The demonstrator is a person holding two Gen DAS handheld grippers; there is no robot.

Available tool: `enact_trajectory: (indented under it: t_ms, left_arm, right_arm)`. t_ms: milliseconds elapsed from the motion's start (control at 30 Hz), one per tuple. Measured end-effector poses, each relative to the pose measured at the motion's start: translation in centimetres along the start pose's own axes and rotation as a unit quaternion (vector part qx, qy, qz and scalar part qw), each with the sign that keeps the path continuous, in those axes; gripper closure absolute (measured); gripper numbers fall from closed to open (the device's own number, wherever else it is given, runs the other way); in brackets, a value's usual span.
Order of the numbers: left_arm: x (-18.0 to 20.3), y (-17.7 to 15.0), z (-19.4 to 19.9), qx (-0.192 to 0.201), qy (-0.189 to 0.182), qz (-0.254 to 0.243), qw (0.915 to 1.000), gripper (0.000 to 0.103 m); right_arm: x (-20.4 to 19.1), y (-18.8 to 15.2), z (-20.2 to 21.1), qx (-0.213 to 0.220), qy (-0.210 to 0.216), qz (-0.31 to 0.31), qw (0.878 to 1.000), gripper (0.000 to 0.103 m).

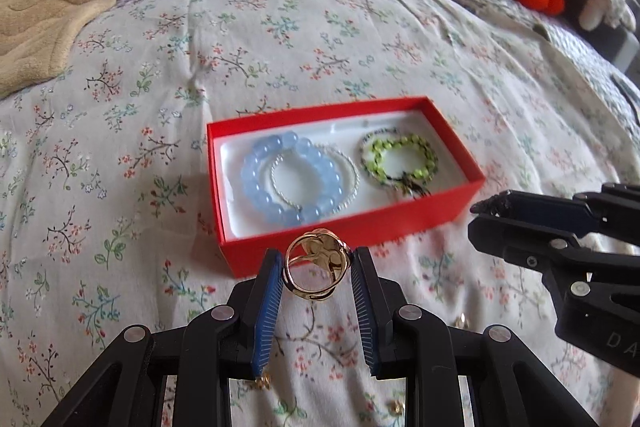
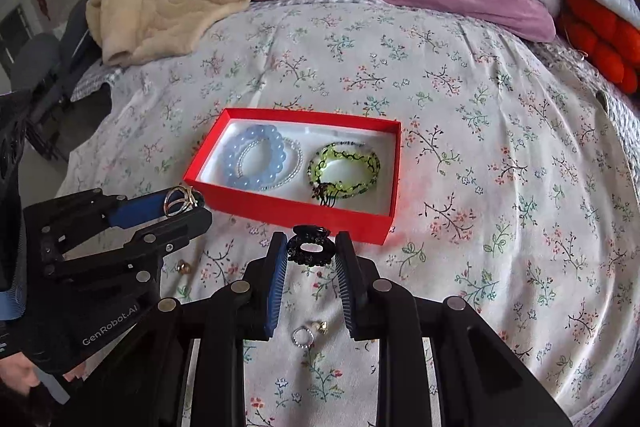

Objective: Organize jewelry
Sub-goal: 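Carry the gold ring and black charm over the red box with both tools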

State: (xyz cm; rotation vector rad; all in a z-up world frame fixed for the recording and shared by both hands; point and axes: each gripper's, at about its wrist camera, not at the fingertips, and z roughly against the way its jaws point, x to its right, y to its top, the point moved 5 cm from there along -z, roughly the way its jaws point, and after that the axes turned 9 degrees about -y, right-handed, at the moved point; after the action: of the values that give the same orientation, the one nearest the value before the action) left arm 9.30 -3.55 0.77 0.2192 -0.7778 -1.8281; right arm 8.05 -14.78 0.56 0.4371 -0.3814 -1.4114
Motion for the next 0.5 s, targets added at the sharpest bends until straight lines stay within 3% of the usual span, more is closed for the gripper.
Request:
enact_trajectory:
  t_ms: [200,367,500]
  left_arm:
    - [-1.2,1.4,-0.8,0.011,0.019,0.028,0.9994,0.074]
    - [-1.9,2.1,-1.6,0.019,0.044,0.016,0.9987,0.074]
    - [-2.2,2.4,-2.4,0.023,0.045,0.012,0.9987,0.074]
  right_arm:
    - [-0.1,1.5,-1.0,0.01,-0.011,-0.002,1.0,0.077]
    - [0.1,2.6,-2.0,0.02,-0.015,-0.007,1.0,0.077]
    - [0.7,3.2,-3.2,0.018,-0.006,-0.023,1.0,0.077]
